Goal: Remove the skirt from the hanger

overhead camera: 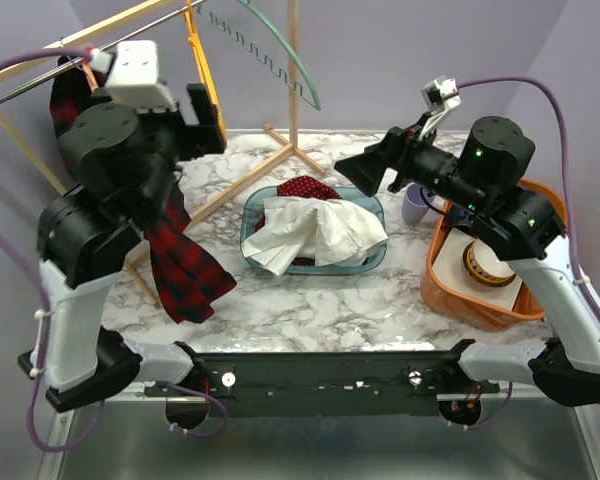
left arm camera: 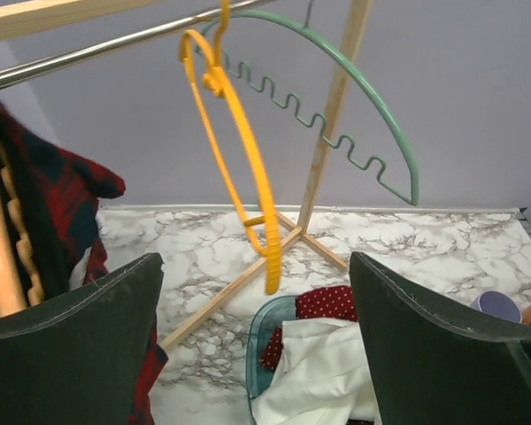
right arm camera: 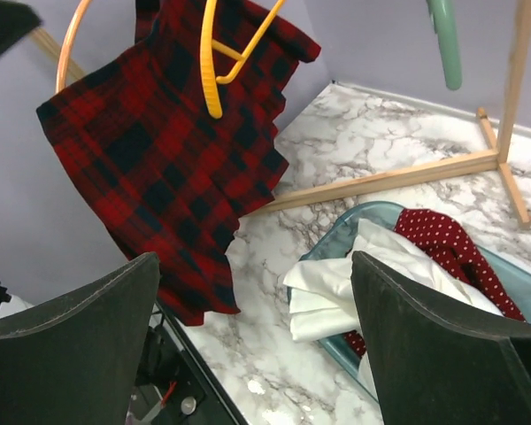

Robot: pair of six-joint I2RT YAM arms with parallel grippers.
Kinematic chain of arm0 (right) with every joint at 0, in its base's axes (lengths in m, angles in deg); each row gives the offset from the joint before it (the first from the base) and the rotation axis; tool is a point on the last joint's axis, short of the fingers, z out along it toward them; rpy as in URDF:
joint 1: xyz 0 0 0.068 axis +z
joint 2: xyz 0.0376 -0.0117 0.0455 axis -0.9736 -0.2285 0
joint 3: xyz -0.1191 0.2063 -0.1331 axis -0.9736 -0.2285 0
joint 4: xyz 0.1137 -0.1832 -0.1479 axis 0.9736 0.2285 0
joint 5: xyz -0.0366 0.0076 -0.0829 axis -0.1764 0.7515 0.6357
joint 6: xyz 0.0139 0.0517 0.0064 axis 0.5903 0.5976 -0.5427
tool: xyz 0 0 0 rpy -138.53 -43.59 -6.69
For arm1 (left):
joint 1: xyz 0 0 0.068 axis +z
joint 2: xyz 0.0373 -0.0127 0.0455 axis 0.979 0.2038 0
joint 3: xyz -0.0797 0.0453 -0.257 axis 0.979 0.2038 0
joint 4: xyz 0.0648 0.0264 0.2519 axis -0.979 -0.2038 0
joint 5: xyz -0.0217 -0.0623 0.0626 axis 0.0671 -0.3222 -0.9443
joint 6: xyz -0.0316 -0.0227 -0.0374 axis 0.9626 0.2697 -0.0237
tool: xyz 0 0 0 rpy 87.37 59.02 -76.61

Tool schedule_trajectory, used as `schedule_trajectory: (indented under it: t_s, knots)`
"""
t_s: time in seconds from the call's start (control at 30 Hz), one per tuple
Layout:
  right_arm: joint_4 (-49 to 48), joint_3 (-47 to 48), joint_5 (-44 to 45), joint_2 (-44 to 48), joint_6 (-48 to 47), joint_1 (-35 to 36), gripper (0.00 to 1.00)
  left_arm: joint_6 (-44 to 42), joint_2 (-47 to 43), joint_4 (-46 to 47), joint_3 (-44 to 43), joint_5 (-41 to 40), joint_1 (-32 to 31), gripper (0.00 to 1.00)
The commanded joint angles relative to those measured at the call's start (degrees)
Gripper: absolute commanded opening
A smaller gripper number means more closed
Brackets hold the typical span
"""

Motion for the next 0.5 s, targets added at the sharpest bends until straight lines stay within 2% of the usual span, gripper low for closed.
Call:
schedule_trajectory:
  t_s: [0.0,0.1,0.27,0.47]
  knots:
    - [-3.00,-1.64,0.03,0.52,2.58,1.86,0.94,3.09,-3.80,-6.42,1.37,-8.37,-0.14,0.93]
    - [-3.62,-2.69,-0.06,0.52,2.41,2.48,0.94,2.12,-4.34,-6.95,0.59,-11.90,-0.23,0.90]
    - [-4.15,-4.27,0.37,1.92,1.71,2.66,0.94,0.28,-1.44,-11.16,0.67,-31.05,-0.05,0.81]
    - [-3.89,-5.24,1.25,2.72,-0.05,2.74,0.94,2.12,-0.11,-12.22,0.76,-33.18,2.84,0.79]
